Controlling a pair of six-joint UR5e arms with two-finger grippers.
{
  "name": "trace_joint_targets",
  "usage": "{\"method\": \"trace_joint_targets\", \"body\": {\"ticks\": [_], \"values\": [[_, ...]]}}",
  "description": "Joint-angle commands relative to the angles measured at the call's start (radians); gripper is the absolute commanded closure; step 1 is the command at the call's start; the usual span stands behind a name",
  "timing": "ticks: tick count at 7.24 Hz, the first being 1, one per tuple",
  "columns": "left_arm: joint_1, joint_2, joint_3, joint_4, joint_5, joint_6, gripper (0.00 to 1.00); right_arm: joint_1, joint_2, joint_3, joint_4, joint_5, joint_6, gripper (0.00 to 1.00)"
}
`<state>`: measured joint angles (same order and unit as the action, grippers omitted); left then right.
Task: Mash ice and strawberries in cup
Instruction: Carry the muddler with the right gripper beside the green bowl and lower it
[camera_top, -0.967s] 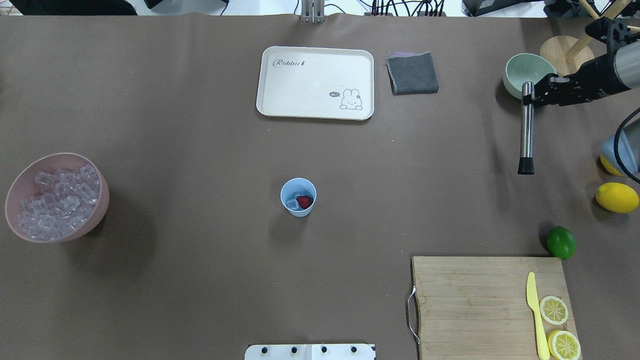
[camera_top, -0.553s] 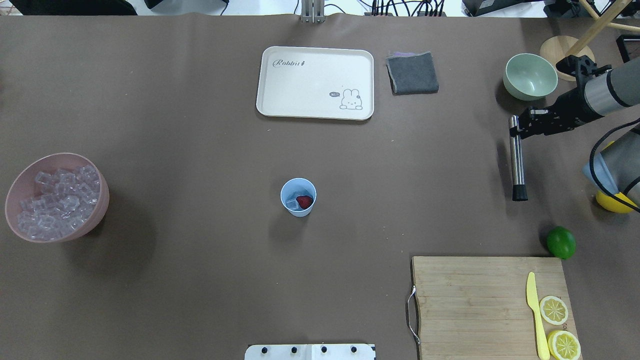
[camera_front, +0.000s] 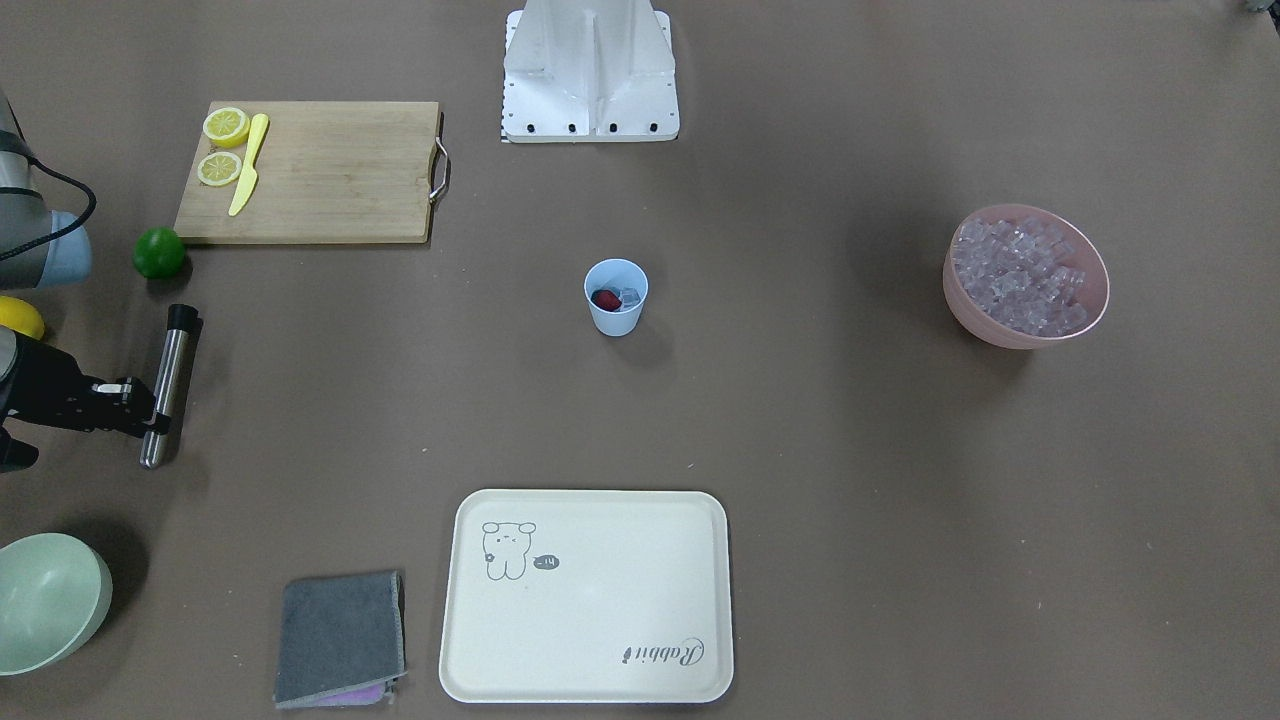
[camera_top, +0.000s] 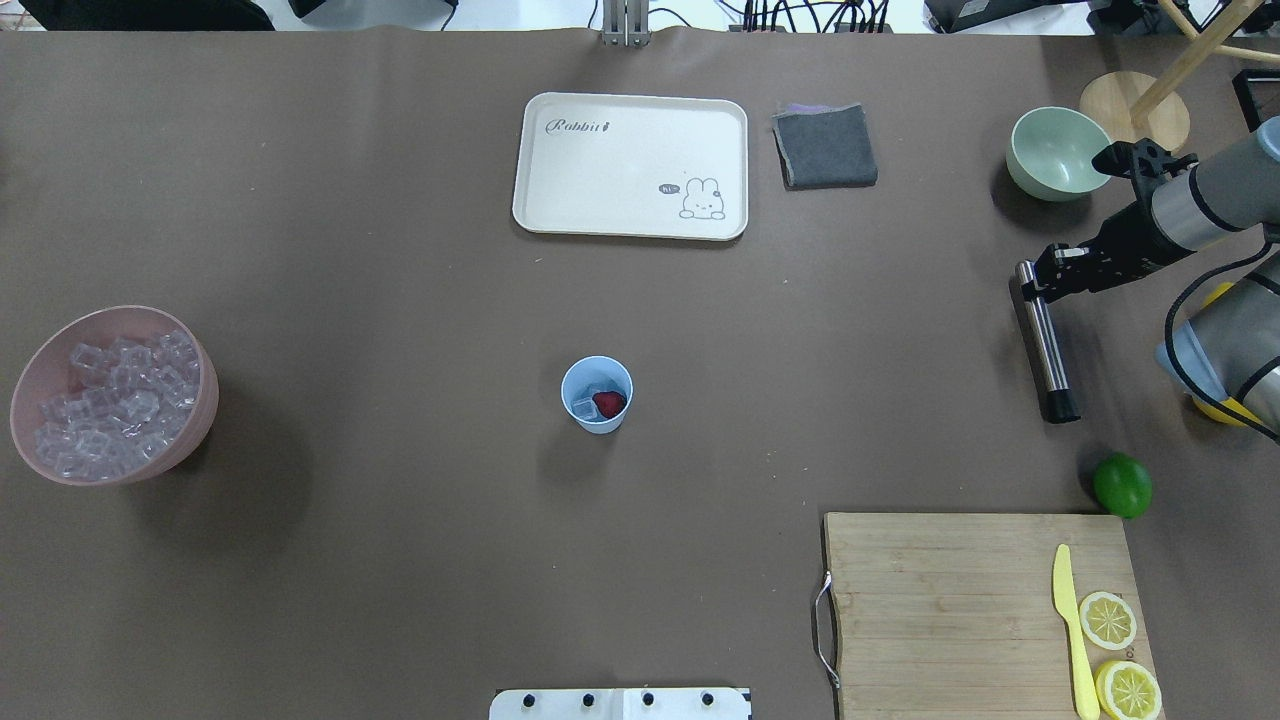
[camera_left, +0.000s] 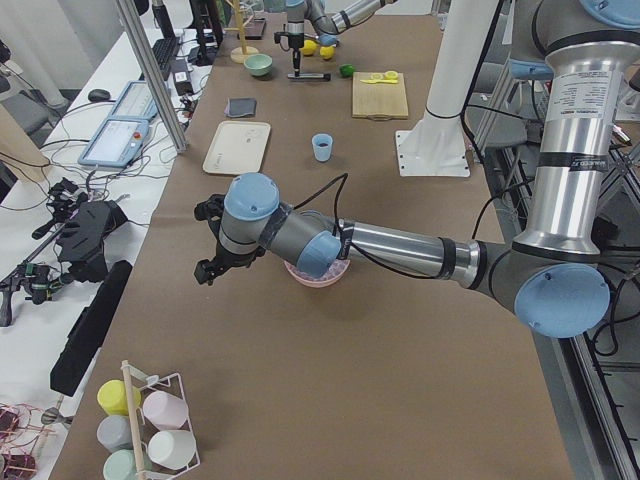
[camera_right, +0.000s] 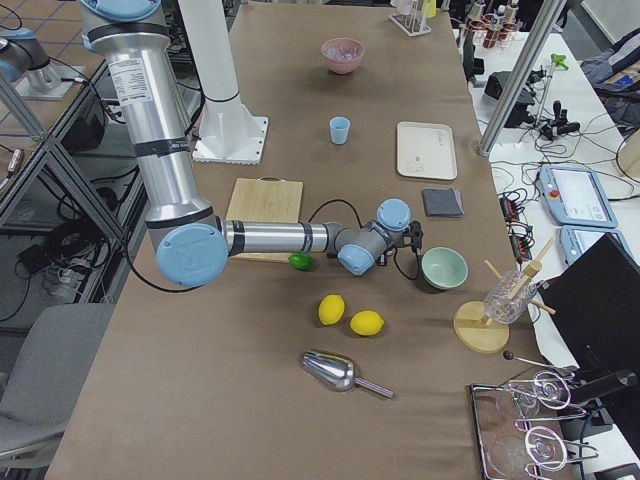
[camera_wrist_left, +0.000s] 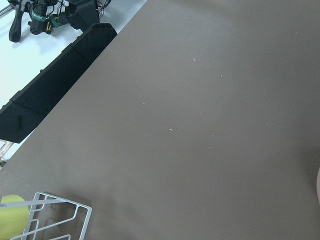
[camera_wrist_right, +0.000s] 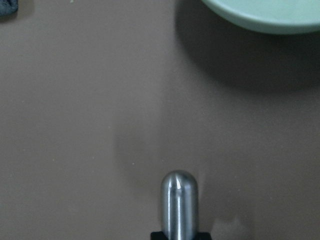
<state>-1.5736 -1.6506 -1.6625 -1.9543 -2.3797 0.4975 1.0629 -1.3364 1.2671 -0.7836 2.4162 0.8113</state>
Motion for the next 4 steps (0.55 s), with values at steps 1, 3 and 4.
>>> {"method": "trace_joint_targets", "body": {"ticks": [1,3,4], "values": [[0.0,-0.001,0.001,0.0,0.002,-0.001,0.03,0.0,0.0,0.008,-0.009,0.0,-0.021,0.0],[0.003,-0.003,0.006,0.003,0.008,-0.004,0.03,0.063,-0.001,0.015,-0.009,0.012,-0.023,0.0],[0.003,-0.005,0.007,0.011,0.007,-0.008,0.03,0.118,-0.004,0.018,-0.014,0.02,-0.026,0.0]]}}
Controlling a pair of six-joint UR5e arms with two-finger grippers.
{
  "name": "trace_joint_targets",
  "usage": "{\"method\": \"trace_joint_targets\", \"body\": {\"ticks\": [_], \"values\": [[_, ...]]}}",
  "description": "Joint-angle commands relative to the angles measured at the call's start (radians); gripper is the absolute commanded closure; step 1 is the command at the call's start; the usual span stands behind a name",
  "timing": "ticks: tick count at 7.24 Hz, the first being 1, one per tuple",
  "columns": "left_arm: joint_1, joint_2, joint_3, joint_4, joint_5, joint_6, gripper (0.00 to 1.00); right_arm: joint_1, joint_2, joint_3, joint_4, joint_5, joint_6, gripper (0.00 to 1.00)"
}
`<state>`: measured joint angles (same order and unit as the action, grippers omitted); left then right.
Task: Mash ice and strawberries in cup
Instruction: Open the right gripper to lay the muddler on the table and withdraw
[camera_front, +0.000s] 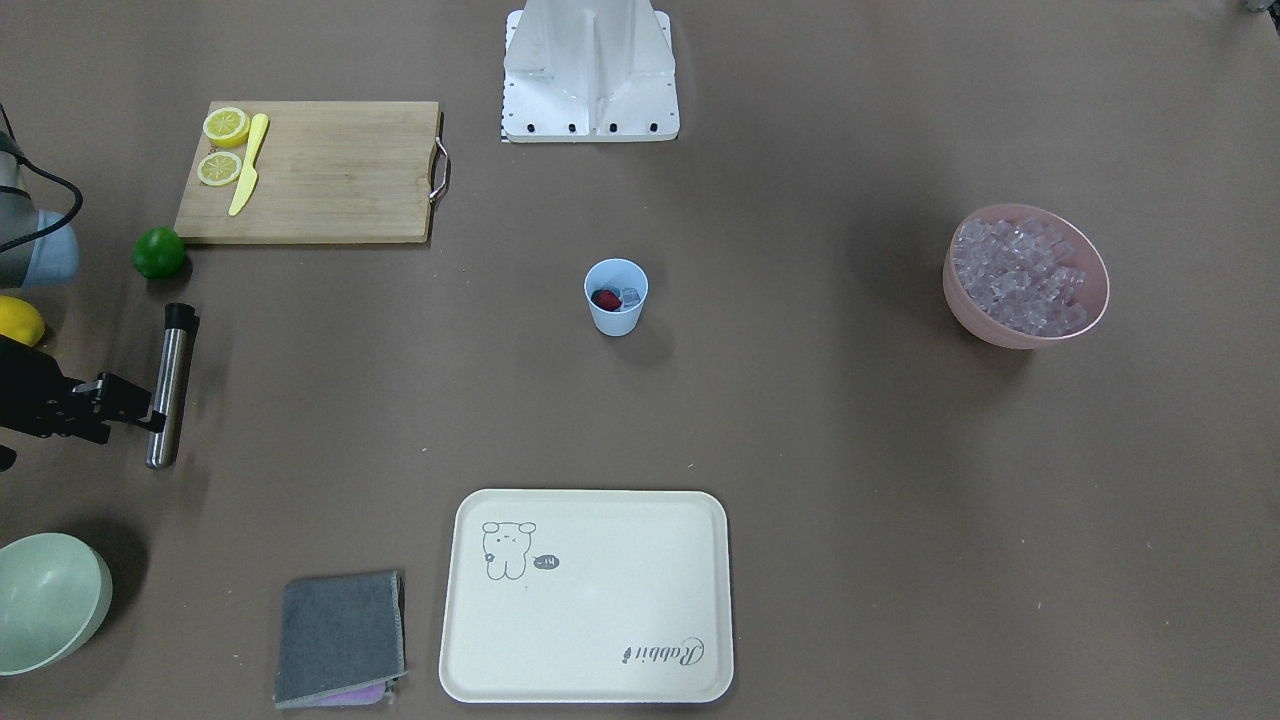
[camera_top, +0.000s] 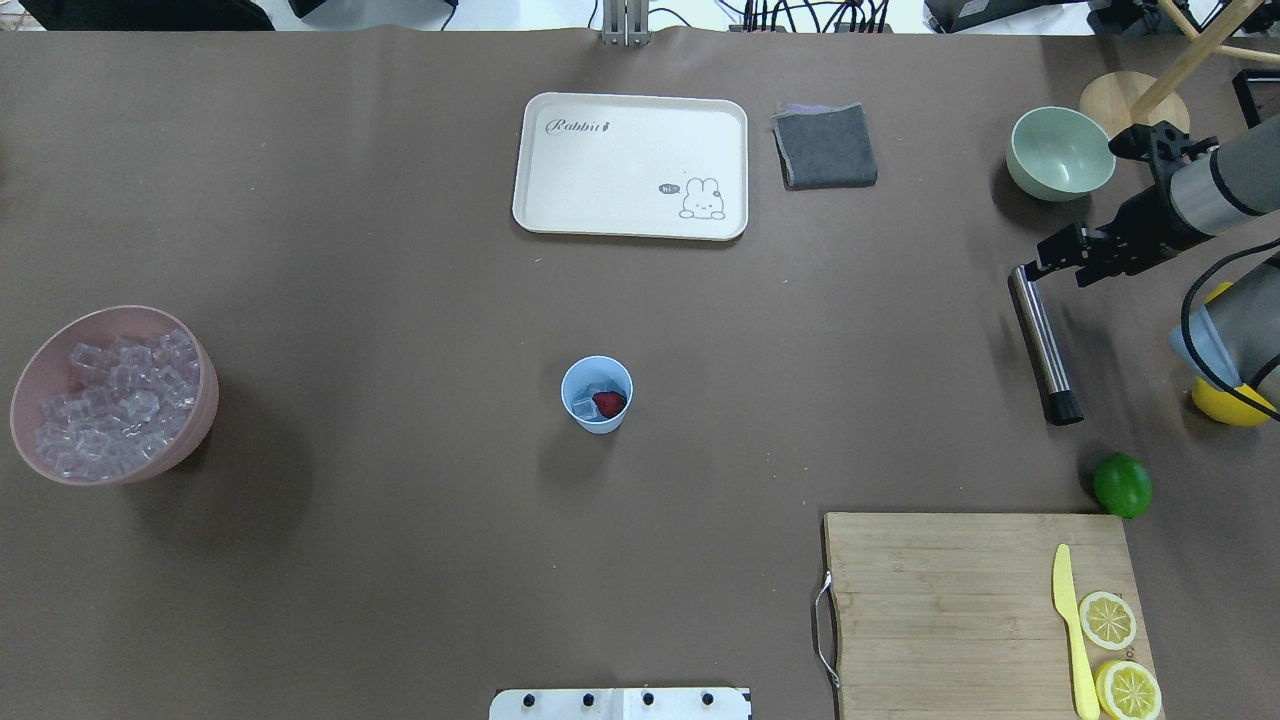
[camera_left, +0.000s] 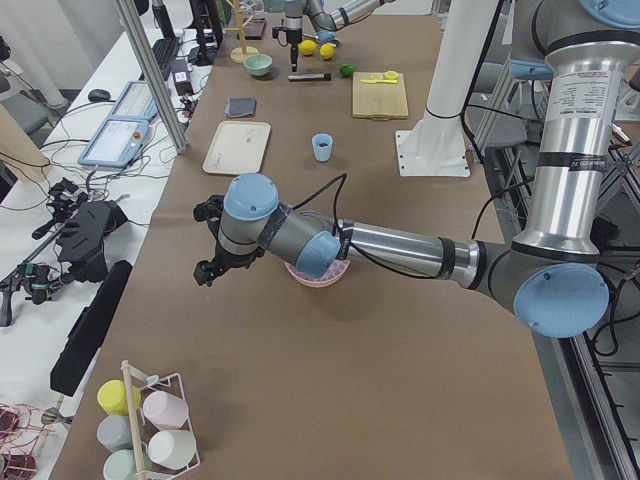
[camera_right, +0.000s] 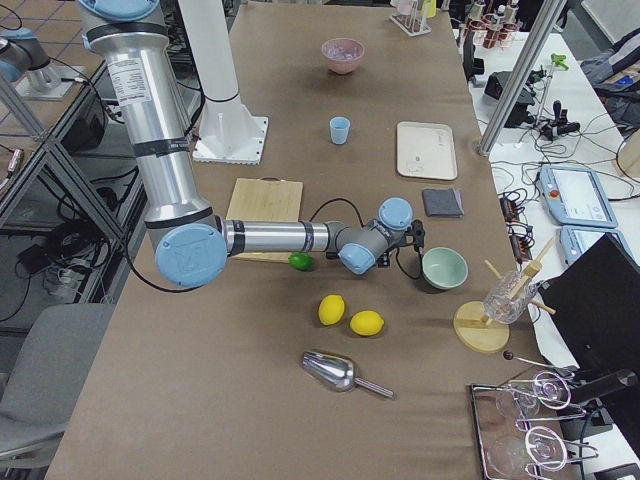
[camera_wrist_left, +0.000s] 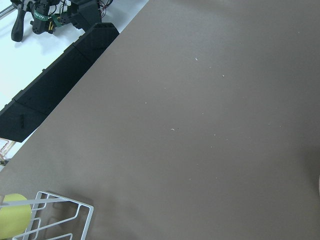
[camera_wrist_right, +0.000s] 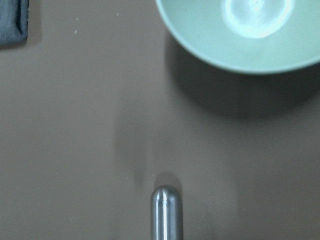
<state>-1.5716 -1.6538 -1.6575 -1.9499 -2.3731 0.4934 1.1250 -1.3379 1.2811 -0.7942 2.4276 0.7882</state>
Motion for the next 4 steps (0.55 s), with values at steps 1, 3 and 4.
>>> {"method": "trace_joint_targets", "body": {"ticks": [1,3,4], "values": [[0.001,-0.001,0.004,0.008,0.002,-0.047,0.03,0.099,-0.001,0.007,-0.02,0.03,-0.013,0.0],[0.004,-0.001,0.005,0.025,0.003,-0.143,0.03,0.183,0.003,0.076,-0.183,0.053,-0.162,0.0],[0.004,-0.001,0.011,0.026,0.003,-0.182,0.03,0.249,0.003,0.149,-0.33,0.053,-0.285,0.0]]}}
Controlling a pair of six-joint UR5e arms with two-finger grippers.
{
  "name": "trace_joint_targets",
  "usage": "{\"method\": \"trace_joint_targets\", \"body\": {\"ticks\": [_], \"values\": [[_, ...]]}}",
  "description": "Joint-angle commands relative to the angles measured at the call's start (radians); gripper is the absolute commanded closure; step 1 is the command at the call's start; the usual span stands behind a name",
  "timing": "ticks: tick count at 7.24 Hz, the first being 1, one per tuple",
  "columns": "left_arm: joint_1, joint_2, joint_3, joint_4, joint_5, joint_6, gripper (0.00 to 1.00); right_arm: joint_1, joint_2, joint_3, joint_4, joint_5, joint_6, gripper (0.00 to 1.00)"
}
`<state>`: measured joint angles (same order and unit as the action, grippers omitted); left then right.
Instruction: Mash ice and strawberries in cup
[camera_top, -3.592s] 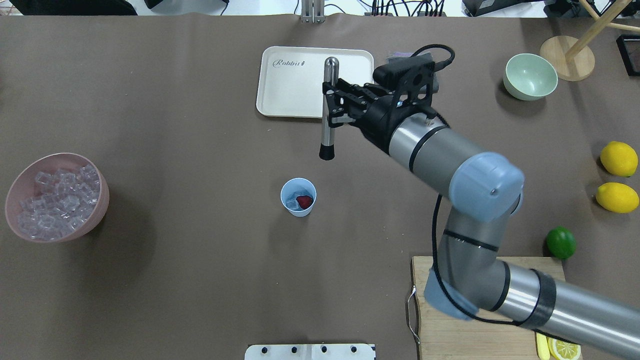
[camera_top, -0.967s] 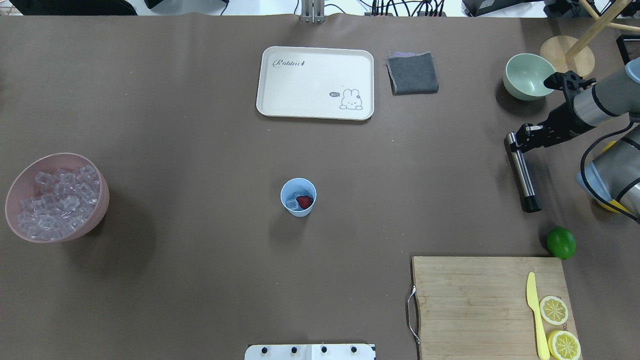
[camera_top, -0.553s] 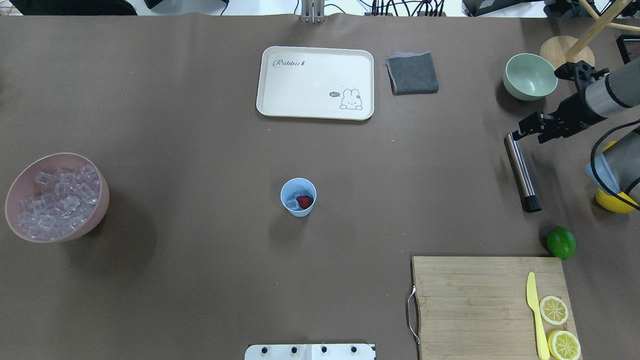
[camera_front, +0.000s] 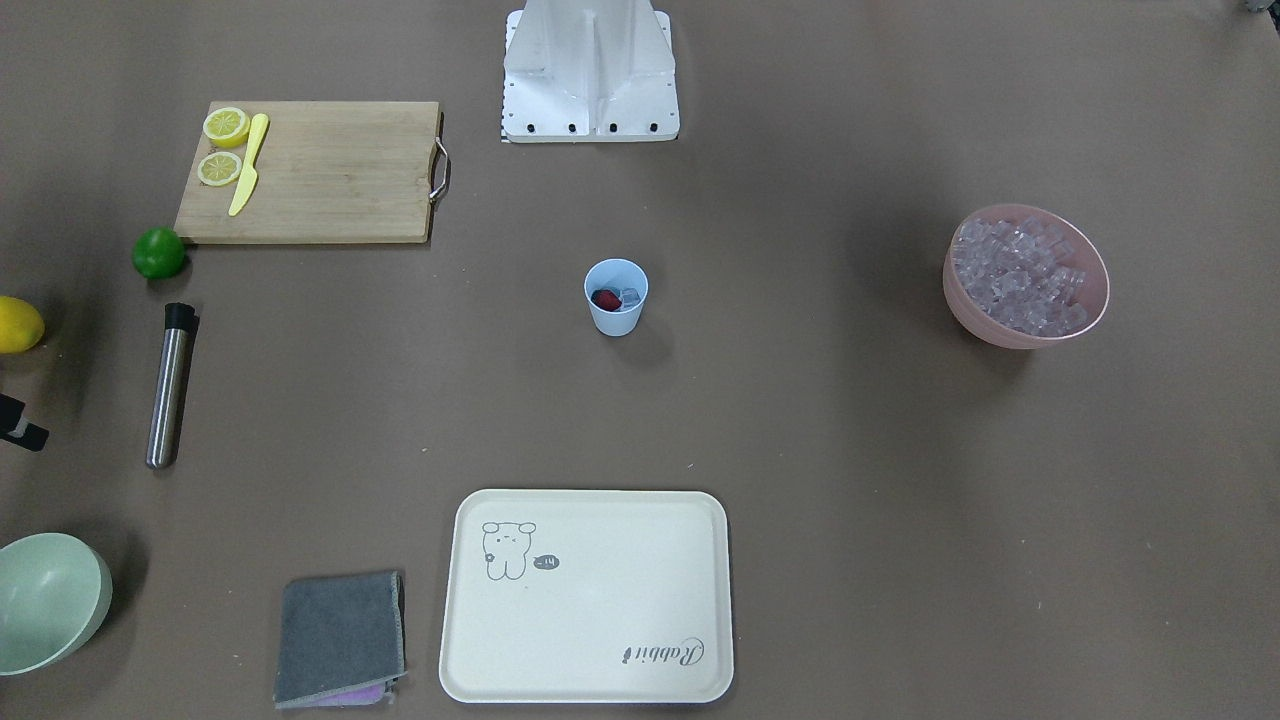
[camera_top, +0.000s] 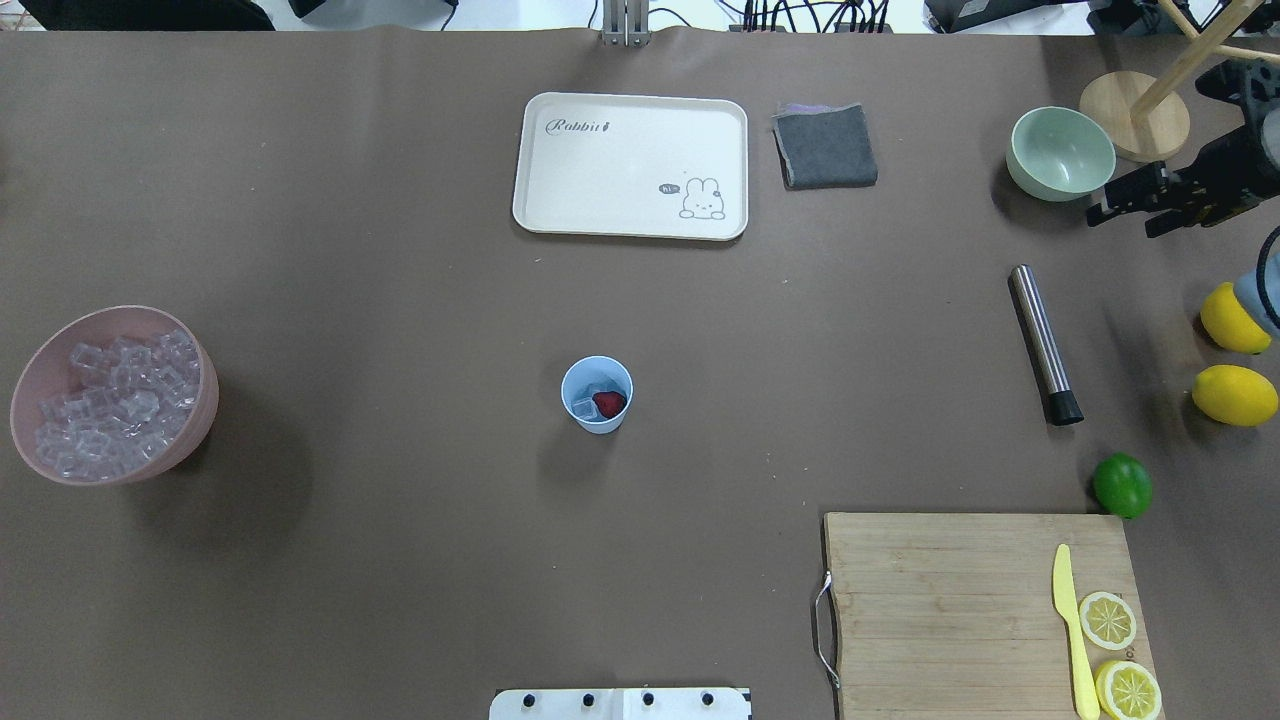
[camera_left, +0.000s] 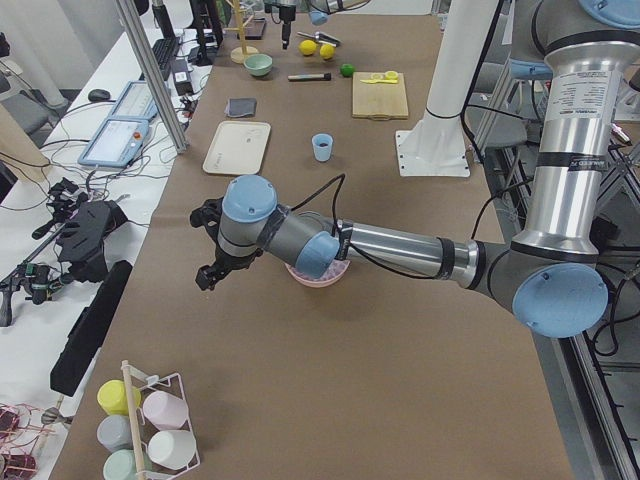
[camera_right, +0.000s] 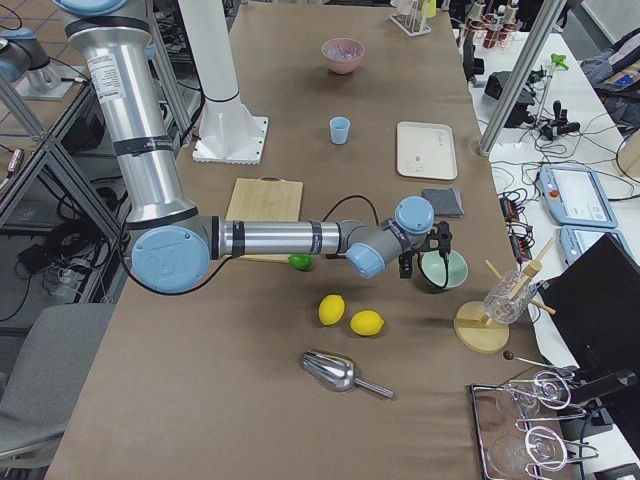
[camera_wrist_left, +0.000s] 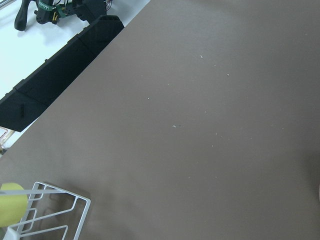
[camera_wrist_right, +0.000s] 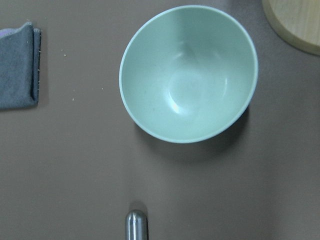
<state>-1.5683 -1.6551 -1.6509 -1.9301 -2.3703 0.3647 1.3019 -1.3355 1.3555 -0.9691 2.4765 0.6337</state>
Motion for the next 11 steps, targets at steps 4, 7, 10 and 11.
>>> {"method": "trace_joint_targets", "body": {"ticks": [4,7,10,11], "values": [[-0.039,-0.099,-0.021,0.286,-0.004,-0.163,0.03,0.227,-0.071,0.368,-0.628,-0.046,-0.457,0.0],[-0.056,-0.15,-0.02,0.41,-0.001,-0.274,0.03,0.277,-0.161,0.448,-0.743,-0.103,-0.618,0.0],[-0.045,-0.187,-0.015,0.41,0.009,-0.496,0.03,0.272,-0.163,0.444,-0.743,-0.183,-0.618,0.0],[-0.039,-0.196,-0.017,0.411,0.013,-0.568,0.03,0.272,-0.165,0.444,-0.743,-0.189,-0.618,0.0]]}}
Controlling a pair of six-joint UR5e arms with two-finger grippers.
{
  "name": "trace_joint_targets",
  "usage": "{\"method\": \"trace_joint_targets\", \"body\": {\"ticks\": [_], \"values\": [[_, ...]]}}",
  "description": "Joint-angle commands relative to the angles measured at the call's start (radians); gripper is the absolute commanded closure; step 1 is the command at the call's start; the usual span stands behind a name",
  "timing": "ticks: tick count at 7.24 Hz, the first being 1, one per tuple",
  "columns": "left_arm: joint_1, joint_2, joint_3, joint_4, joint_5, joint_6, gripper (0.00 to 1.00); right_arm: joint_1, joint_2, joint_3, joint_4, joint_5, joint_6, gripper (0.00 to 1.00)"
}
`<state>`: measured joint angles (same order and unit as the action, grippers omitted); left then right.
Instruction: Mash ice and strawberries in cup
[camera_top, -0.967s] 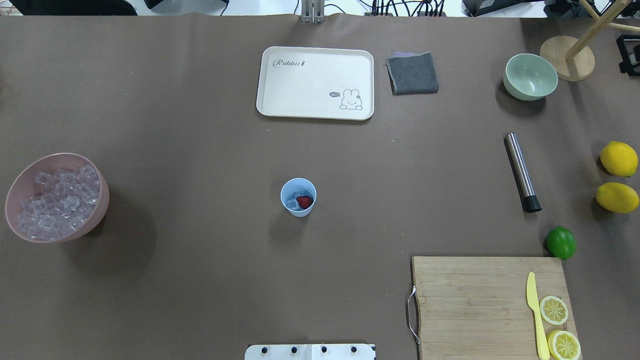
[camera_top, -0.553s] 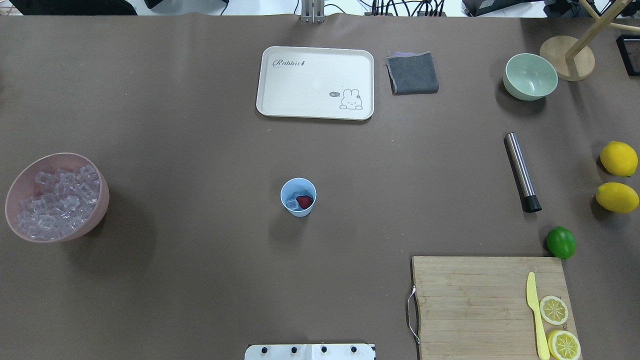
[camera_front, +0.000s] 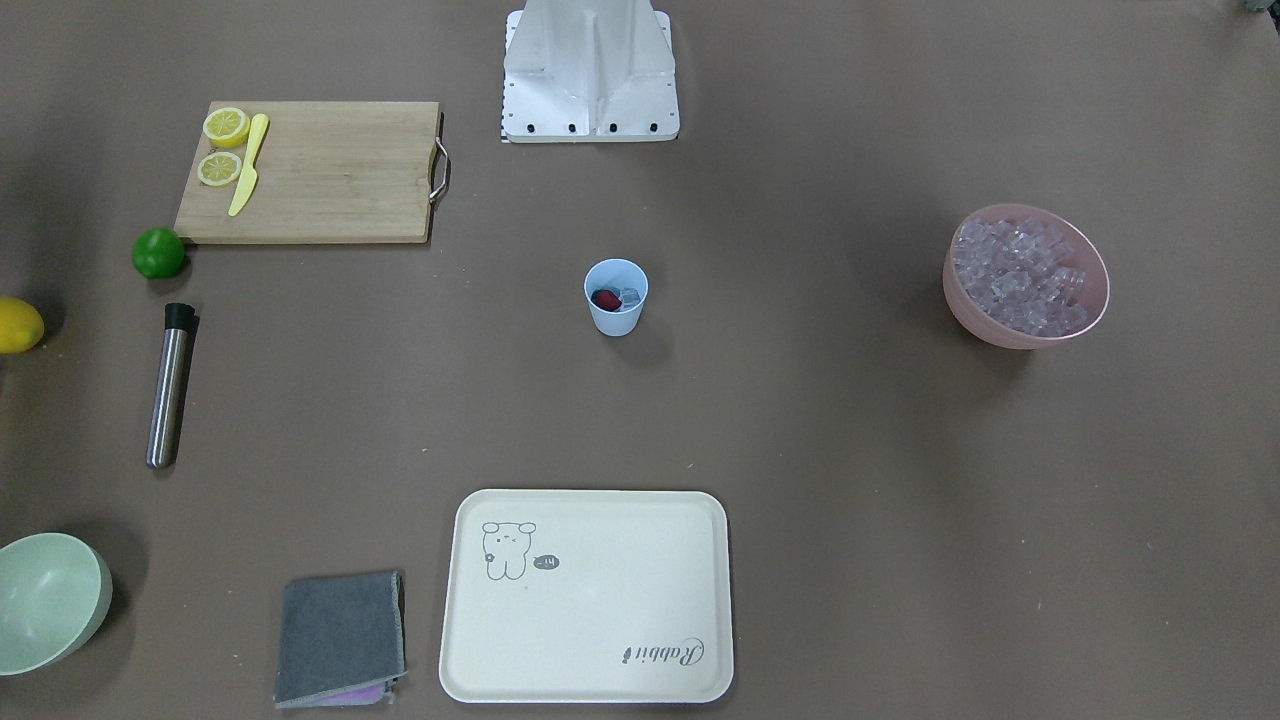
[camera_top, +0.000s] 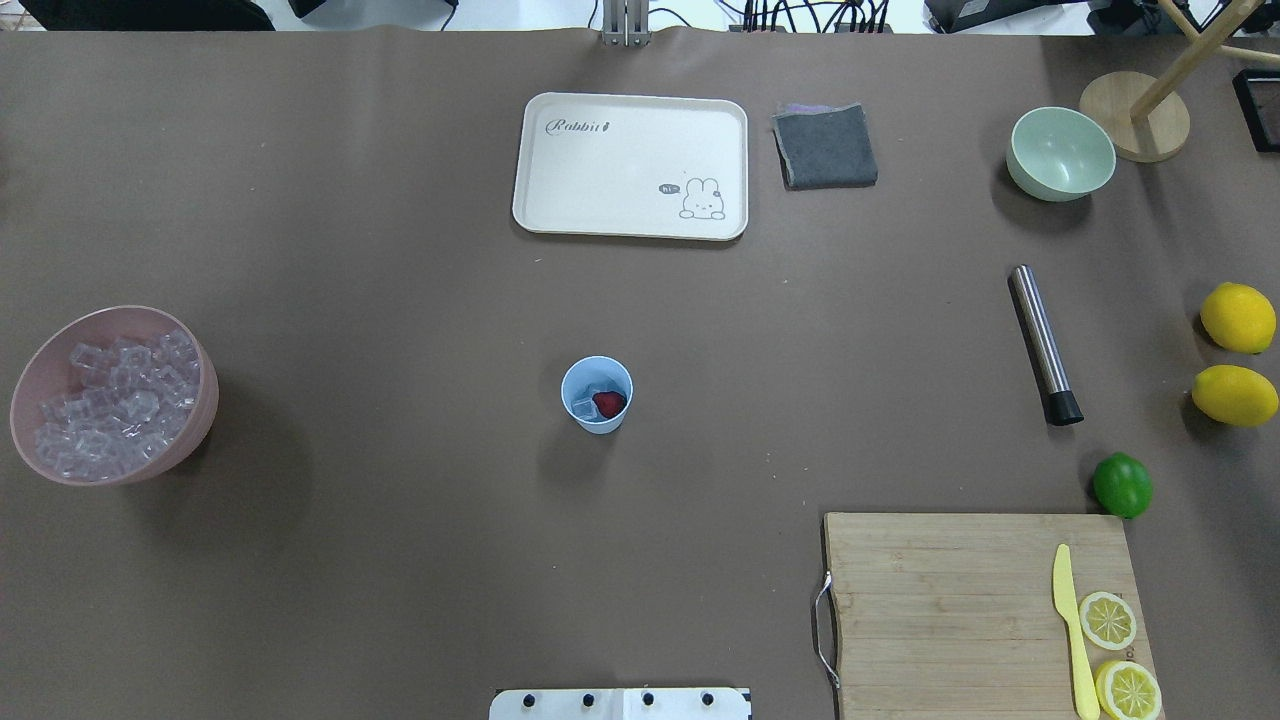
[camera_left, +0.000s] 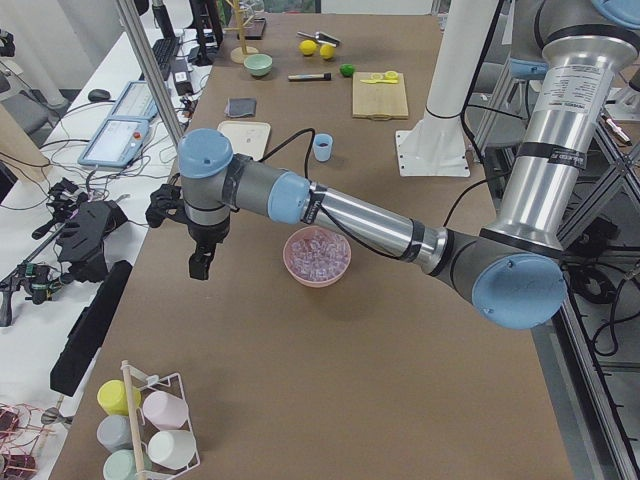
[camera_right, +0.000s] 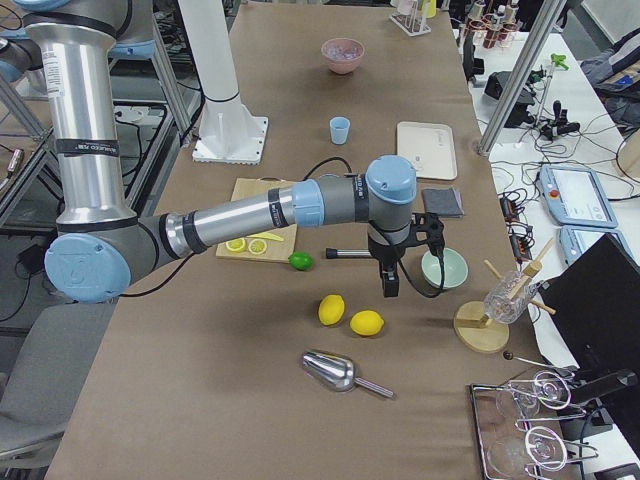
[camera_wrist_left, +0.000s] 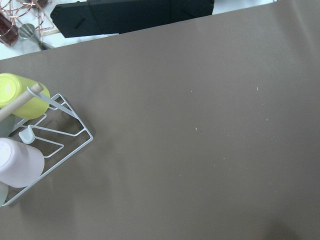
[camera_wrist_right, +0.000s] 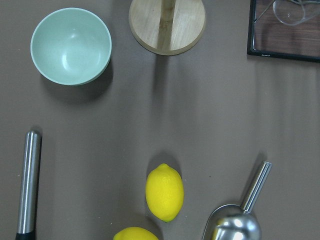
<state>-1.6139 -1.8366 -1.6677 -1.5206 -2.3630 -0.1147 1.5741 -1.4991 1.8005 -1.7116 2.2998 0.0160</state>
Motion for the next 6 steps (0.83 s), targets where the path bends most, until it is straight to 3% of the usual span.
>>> {"method": "trace_joint_targets", "body": {"ticks": [1,4,6], "values": [[0.015,-0.041,-0.004,-0.001,0.007,-0.176,0.03,-0.002,-0.003,0.0,0.0,-0.025,-0.001,0.0],[0.025,-0.044,0.023,0.0,0.01,-0.204,0.03,-0.022,0.008,0.0,0.0,-0.028,0.001,0.0],[0.023,-0.044,0.066,0.002,0.011,-0.183,0.03,-0.051,0.017,-0.007,0.0,-0.086,0.007,0.0]]}}
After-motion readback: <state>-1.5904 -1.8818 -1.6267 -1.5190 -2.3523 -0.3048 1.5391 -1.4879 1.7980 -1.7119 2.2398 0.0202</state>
